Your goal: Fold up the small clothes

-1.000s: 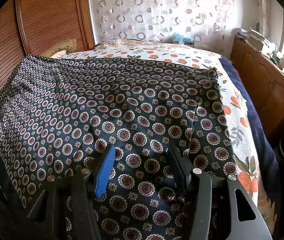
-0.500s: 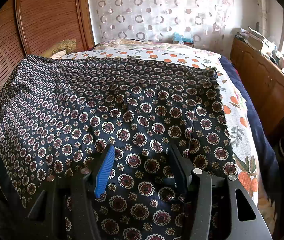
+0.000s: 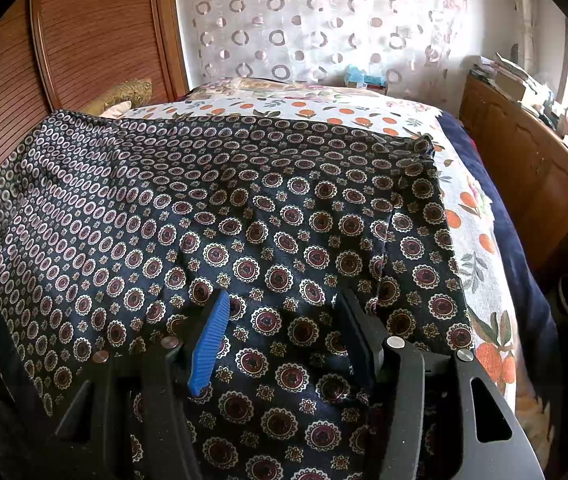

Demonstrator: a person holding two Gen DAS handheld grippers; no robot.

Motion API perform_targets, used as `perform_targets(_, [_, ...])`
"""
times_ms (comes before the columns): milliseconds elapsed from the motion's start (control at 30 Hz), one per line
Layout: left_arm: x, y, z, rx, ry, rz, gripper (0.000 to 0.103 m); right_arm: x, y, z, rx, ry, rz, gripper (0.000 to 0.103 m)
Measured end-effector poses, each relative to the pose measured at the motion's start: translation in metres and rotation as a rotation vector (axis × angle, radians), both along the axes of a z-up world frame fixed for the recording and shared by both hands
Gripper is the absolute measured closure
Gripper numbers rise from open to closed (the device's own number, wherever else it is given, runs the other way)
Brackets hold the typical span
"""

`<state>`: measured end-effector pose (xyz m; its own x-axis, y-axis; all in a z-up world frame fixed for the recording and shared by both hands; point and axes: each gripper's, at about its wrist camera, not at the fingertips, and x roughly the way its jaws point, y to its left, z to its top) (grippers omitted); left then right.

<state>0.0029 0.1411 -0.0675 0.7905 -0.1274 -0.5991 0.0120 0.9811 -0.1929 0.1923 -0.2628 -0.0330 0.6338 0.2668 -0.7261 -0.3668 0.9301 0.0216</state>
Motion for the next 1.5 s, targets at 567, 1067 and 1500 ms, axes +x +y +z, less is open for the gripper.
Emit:
perform_targets(567, [0.027, -0.073, 0.044, -0.020, -0.162, -0.177, 0.100, -0.001, -0.002, 0.000, 0.027, 0.004, -0.022, 0.045])
perform_targets(1067, [0.067, -0.195, 0.104, -0.012, -0.262, -0.475, 0.100, -0.067, -0.053, 0.042, 0.076, -0.143, -0.137, 0.045])
perform_targets(1500, [0.059, -0.238, 0.103, 0.027, -0.192, -0.544, 0.047, -0.094, -0.045, 0.033, 0.078, -0.135, -0.128, 0.045])
